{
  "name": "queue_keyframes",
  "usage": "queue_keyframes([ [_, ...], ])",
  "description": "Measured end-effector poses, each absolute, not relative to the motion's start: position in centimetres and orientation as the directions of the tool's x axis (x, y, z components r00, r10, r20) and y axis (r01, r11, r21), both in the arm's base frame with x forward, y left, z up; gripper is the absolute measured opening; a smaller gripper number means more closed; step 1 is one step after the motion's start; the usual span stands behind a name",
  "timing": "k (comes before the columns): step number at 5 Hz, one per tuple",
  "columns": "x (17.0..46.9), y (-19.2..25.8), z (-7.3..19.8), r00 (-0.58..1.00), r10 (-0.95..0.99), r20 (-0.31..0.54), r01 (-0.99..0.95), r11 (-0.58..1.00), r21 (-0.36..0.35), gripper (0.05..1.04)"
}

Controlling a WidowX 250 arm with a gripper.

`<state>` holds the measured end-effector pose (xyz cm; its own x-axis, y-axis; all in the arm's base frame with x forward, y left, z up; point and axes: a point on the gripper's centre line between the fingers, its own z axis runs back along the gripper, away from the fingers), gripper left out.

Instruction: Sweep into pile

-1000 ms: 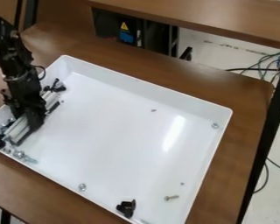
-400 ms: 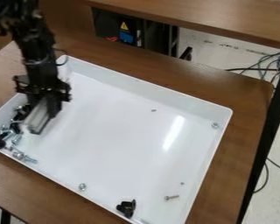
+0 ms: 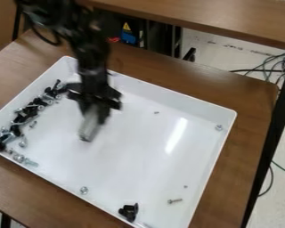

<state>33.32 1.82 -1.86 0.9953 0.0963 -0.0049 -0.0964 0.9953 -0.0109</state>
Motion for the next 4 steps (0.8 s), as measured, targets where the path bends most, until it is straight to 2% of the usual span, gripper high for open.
queue_keyframes([
  [1, 33.6, -3.3, -3.8, 1.0, 0.02, -0.006, -0.02, 0.998, -0.053, 0.357],
  [2, 33.7, -6.8, -4.5, 1.0, -0.009, 0.004, 0.01, 0.998, -0.062, 0.404],
  [3, 33.8, -7.1, -4.6, 1.0, -0.005, 0.002, 0.005, 0.998, -0.058, 0.583],
  [4, 33.9, -6.2, -4.5, 1.0, 0.005, 0.029, -0.004, 0.999, -0.047, 0.836],
])
